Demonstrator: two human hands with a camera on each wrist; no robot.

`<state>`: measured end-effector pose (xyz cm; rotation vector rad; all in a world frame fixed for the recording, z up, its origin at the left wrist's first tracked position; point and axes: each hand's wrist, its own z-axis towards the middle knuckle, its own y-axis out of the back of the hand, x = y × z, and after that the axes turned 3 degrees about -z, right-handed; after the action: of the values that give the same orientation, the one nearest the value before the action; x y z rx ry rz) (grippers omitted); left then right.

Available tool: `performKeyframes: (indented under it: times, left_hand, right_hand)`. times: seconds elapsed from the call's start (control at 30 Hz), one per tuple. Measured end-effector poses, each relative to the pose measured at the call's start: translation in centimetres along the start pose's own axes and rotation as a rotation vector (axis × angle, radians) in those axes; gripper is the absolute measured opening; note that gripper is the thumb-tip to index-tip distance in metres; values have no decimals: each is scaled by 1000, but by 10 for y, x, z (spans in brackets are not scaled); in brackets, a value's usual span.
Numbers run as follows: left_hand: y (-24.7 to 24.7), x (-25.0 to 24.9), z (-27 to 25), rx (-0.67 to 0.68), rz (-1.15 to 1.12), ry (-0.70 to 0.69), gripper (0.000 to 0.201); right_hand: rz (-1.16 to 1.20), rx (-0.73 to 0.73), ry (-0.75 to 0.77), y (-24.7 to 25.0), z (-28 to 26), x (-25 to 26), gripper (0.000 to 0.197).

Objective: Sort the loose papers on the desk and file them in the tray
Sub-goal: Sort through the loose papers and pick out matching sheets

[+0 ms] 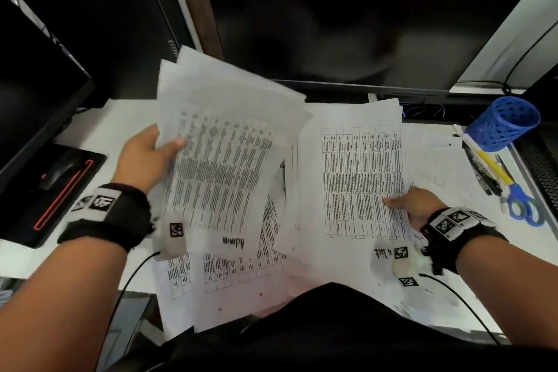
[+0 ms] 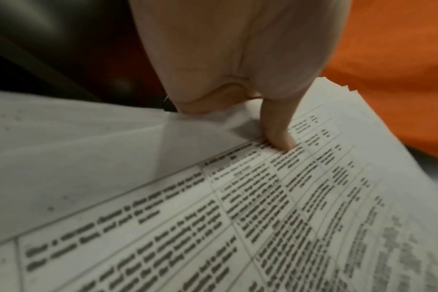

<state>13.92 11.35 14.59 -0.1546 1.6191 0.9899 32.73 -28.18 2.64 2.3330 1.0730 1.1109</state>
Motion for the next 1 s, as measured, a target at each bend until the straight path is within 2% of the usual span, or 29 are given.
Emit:
performKeyframes:
  times: [0.13,0.23,0.27,0.33,0.4,0.47,0.53,0.6,0.63,0.73,0.8,0.87,1.0]
  left_hand:
    - [24,-29,6,-16,-236,-61,26]
    - [23,-54,4,-1,-385,-131,23]
    - [17,-60,5,14,-422,-126,20]
    - [-2,-65,7,62,-464,-69,17]
    - [-27,-62,8,107,-444,25,13]
    - [-50,-57,4,147,-424,125,27]
    - [-70,-52,-2,174,-426,207,50]
    - [-87,-49,-7,174,-432,249,62]
    - [-93,-49,-8,153,-444,257,62]
    - [-102,-52,-11,38,-556,263,44]
    - [-104,-60,-14,25,-623,230,49]
    - [-106,-68,-18,14,-648,174,52]
    - [-105,-85,-22,-58,-657,21,43]
  right_hand:
    - [-117,5,74,9,-7,9,50]
    - [-106,-8,77,13,-15,14,61]
    - [-89,-12,94,13,-15,16,63]
    - [-5,-15,144,10,-20,23,46]
    - [221,83,175,8,-30,36,35]
    - [480,207,192,6,-43,52,37]
    - [569,252,257,5,-57,66,36]
    - [596,250,331,4,-71,77,36]
    - [586,233,360,3,-75,80,37]
    - [575,94,401,4,-92,90,30]
    - [487,-62,437,7,-103,96,41]
    - [527,-117,501,9,-107,99,54]
    - [630,-222,728,9,-111,102,56]
